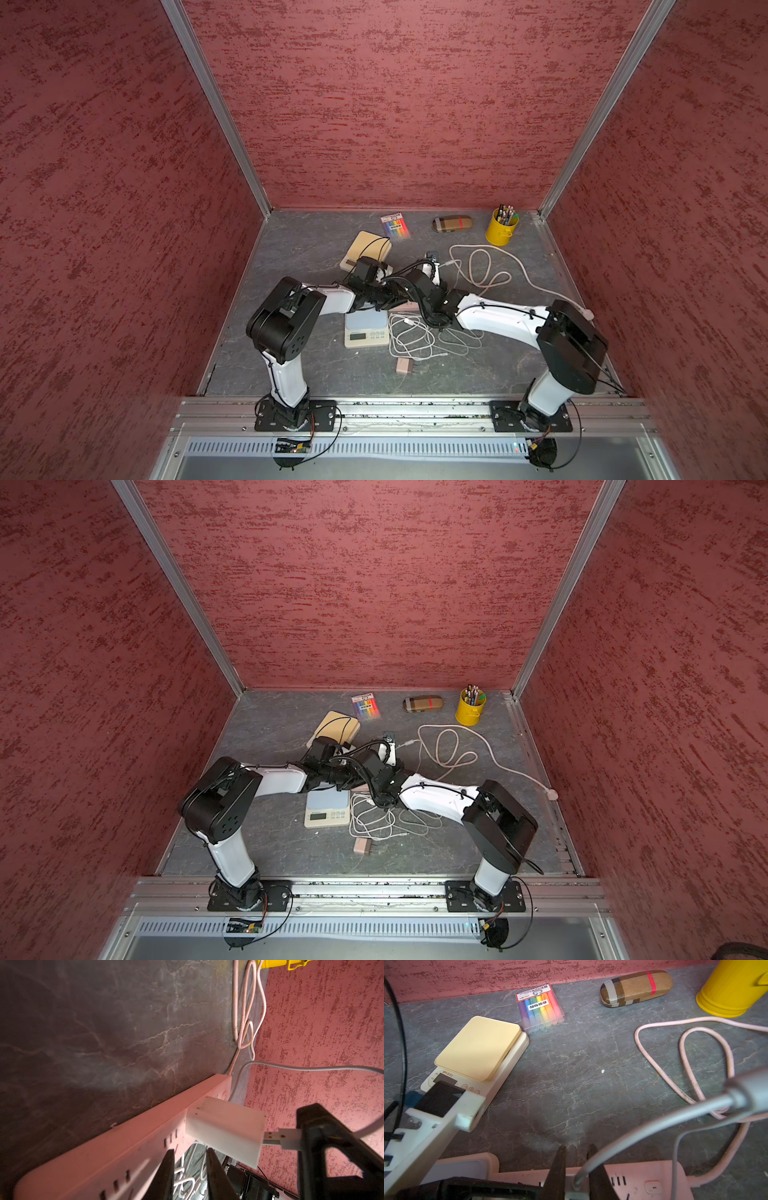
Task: Charge the electronic scale
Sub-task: Insert the charging cable into the plug.
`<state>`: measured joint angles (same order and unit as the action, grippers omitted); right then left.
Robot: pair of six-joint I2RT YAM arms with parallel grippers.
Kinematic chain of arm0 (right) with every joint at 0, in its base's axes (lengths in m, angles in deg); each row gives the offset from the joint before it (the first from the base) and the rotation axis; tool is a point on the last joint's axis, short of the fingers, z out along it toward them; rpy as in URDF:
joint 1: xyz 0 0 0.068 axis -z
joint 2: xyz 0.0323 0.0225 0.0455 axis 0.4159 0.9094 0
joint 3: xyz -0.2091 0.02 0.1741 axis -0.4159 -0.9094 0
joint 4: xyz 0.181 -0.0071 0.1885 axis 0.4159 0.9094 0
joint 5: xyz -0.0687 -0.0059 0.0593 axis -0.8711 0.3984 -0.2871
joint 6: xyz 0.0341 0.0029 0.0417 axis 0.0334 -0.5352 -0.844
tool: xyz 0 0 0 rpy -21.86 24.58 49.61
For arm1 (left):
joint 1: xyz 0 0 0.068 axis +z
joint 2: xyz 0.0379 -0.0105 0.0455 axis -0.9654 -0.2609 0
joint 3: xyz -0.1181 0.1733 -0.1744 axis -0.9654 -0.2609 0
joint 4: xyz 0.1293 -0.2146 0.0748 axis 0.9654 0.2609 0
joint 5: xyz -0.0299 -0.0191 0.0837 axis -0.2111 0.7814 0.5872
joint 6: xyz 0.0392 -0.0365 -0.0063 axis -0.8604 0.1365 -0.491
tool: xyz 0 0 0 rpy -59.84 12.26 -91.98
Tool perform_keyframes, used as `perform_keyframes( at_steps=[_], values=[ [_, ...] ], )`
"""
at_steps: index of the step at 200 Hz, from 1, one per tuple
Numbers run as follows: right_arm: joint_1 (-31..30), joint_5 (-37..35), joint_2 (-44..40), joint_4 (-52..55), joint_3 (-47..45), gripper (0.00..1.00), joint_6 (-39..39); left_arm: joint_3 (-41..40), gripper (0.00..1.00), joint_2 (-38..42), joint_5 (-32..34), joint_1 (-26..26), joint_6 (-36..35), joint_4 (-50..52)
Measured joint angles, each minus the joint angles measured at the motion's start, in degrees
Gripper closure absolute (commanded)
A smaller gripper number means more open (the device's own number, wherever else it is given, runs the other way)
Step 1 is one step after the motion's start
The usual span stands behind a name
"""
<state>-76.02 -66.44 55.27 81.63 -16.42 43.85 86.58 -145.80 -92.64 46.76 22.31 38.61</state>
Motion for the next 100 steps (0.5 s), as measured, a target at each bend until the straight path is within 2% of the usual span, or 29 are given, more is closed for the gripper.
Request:
perform_keyframes(
  at_steps=[100],
  values=[
    [-0.55,0.61,-2.62,-15.50,-9.31,1.00,5.62,0.00,0.76,-0.76,-0.55,0.72,2.34,-0.87]
  ],
)
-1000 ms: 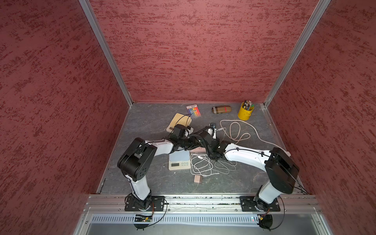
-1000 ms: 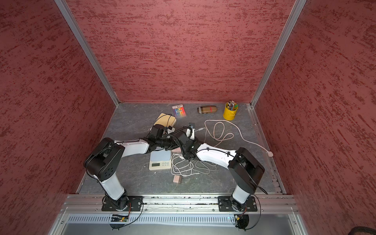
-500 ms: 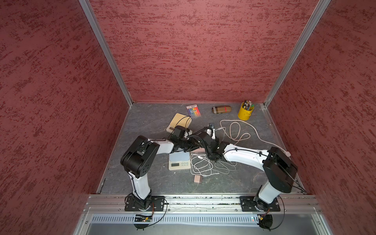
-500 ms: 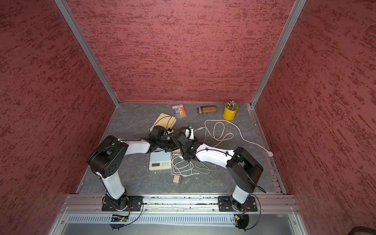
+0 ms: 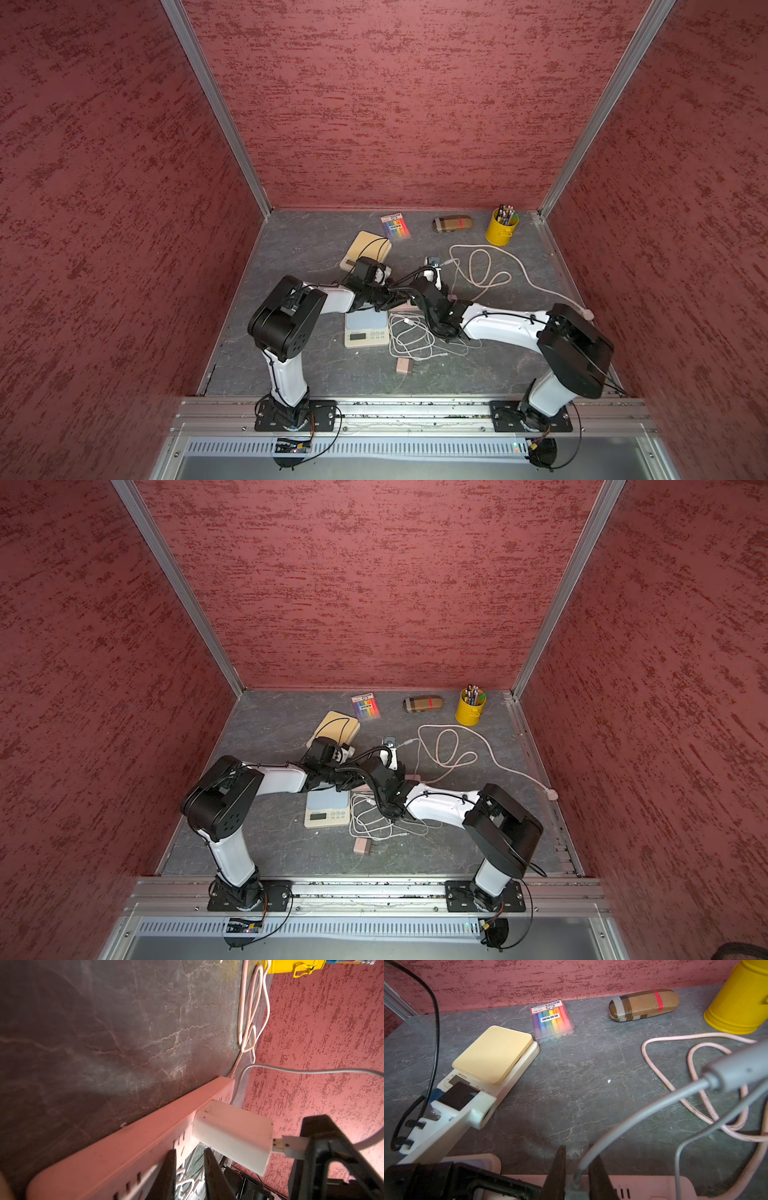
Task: Charge the electronic scale
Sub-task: Insert the charging cable into the plug.
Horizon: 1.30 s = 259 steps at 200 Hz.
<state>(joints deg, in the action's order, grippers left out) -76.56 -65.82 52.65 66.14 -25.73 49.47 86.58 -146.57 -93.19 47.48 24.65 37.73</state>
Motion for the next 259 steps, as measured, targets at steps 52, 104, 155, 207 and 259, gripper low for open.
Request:
perform_keyframes(
  at_steps=[52,104,155,207,259],
  values=[
    [-0.04,3.72,-4.59,-12.39,-9.27,1.00,1.51,0.00,0.78,-0.35,-0.50,0.50,0.66,-0.74],
    [-0.02,4.57,-4.52,-17.97,-11.80,1.00,2.78,0.00,0.78,-0.52,-0.48,0.50,1.36,-1.77],
    [0.07,2.62,-1.97,-18.84,-10.32,1.00,3.78,0.37,0.79,-1.05,-0.79,0.72,2.08,-2.73],
    [-2.71,-2.75,-1.05,-20.06,-11.26,1.00,5.49,1.09,0.81,-3.61,-2.29,1.79,3.69,-4.72],
    [-6.01,-9.79,1.66,-21.94,-11.15,1.00,7.96,1.36,0.82,-4.42,-2.69,2.49,4.72,-6.29]
  ],
)
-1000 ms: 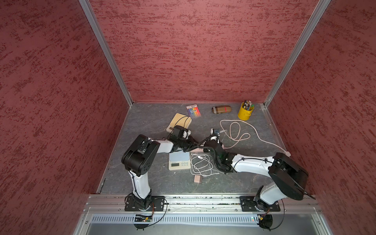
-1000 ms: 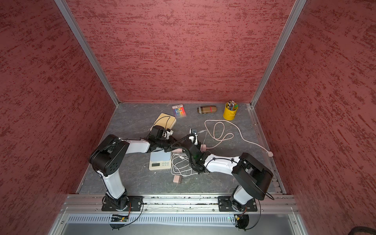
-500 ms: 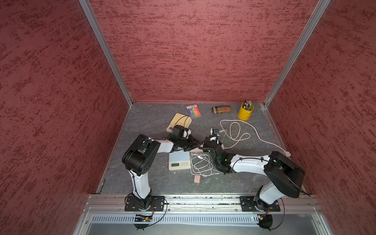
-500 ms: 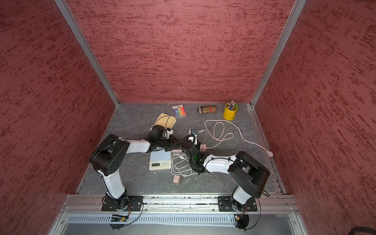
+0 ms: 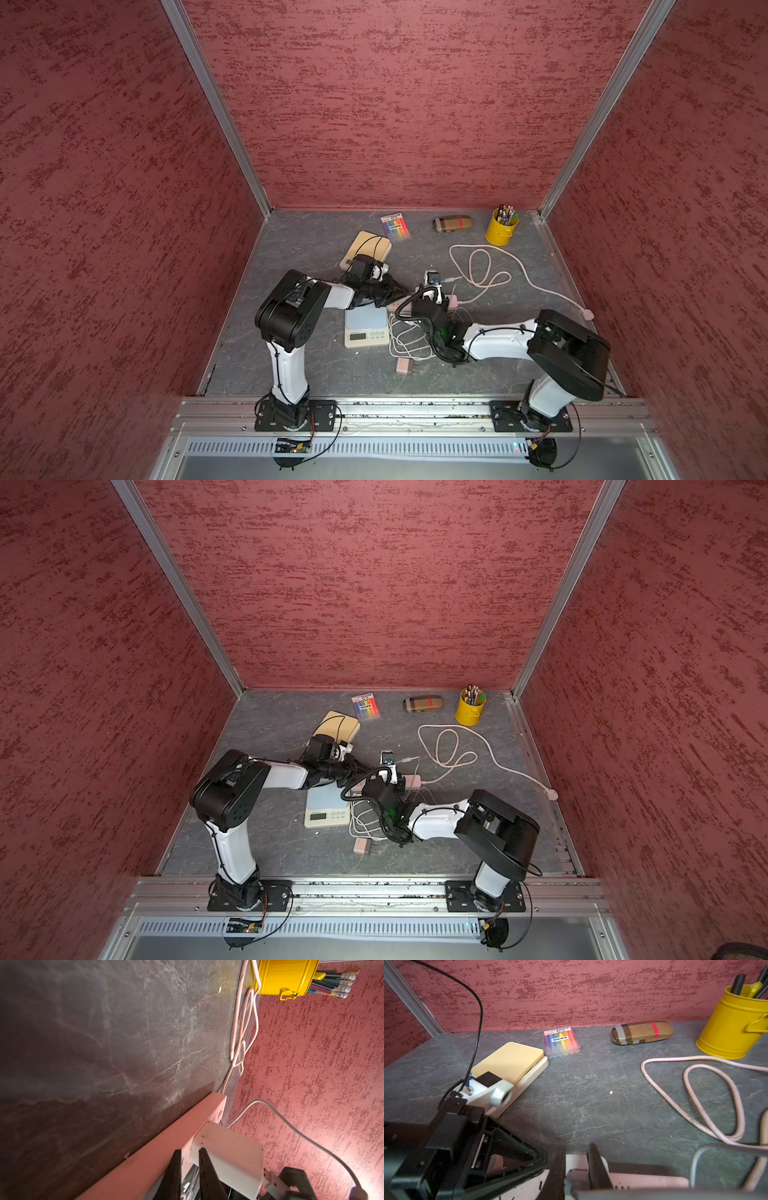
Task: Charge the electronic scale
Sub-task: Insert the charging cable into the plug.
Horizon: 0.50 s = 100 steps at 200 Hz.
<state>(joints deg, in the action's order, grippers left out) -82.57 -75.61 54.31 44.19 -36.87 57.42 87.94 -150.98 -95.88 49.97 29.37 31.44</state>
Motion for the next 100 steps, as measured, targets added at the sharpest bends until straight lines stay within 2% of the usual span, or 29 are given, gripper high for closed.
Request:
perform_keyframes(
  at_steps=[45,69,87,100],
  values=[
    [-1.20,-0.72,-0.15,0.02,-1.55,1.00,-1.05,0.17,0.82,-0.13,0.04,0.15,0.44,-0.15],
    [-1.49,0.63,-1.11,1.60,-1.95,0.81,-2.29,0.31,0.82,-0.26,0.04,0.15,0.42,-0.20],
    [-1.46,2.56,-2.60,3.96,-2.01,0.72,-3.39,0.33,0.82,-0.26,0.11,0.15,0.42,-0.22],
    [-1.66,5.46,-3.48,5.84,-2.27,0.73,-4.59,0.33,0.82,-0.26,0.20,0.15,0.42,-0.22]
  ],
)
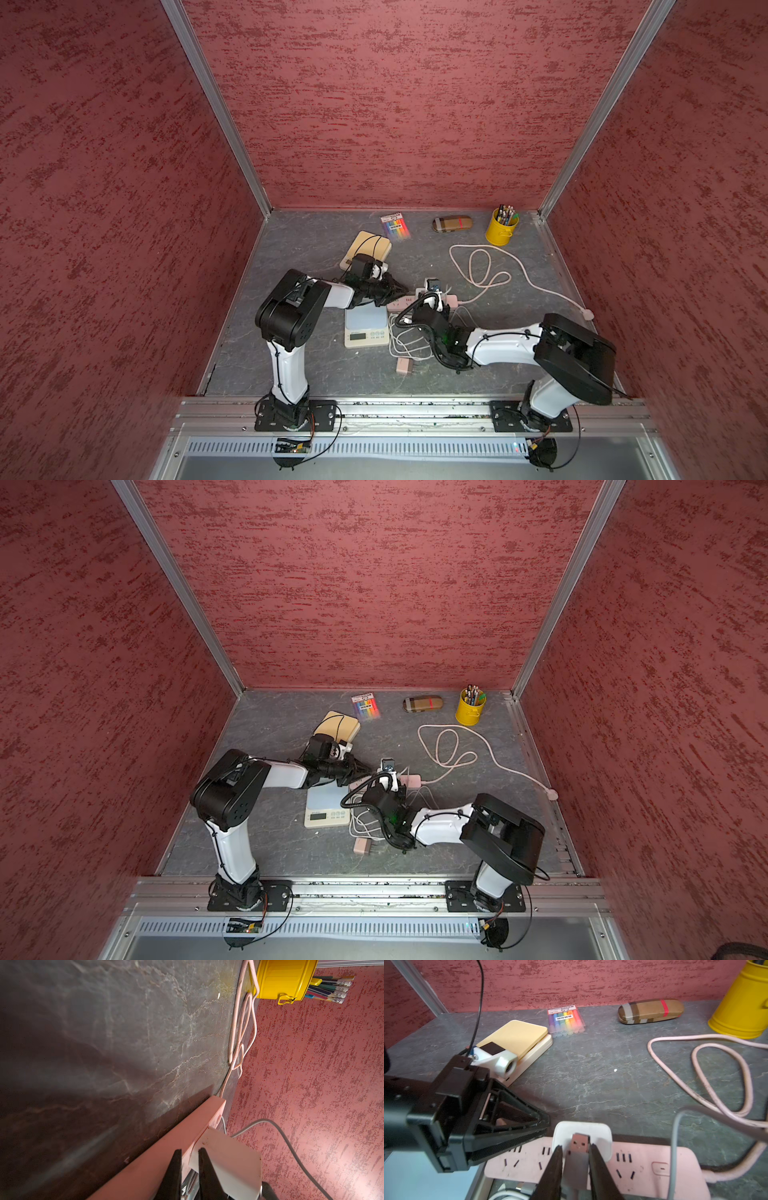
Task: Charge the electronic scale
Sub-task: Insert the charging cable into the plug.
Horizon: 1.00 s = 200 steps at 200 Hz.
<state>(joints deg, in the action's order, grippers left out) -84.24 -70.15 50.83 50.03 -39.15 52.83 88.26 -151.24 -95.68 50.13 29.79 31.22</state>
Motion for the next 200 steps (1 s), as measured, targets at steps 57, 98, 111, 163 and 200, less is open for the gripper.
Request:
perform_keyframes(
  at_steps=[57,98,111,163,200],
  values=[
    [1.31,6.38,-4.20,7.21,0.11,0.56,-5.31,0.52,0.82,0.00,0.02,-0.33,-1.42,0.44],
    [3.82,7.04,-12.04,14.56,1.40,0.54,-10.64,0.50,0.81,1.03,0.09,-0.33,-4.74,2.49],
    [5.35,7.15,-15.39,18.58,2.36,0.53,-13.07,0.50,0.77,2.34,0.28,-0.35,-6.80,3.56],
    [16.65,15.93,-23.04,38.91,4.55,0.48,-22.23,0.55,0.60,12.63,4.17,-2.34,-22.84,11.80],
    [21.49,26.34,-23.41,46.95,0.46,0.47,-25.05,0.96,0.48,18.82,10.01,-9.77,-39.52,17.49]
  ],
)
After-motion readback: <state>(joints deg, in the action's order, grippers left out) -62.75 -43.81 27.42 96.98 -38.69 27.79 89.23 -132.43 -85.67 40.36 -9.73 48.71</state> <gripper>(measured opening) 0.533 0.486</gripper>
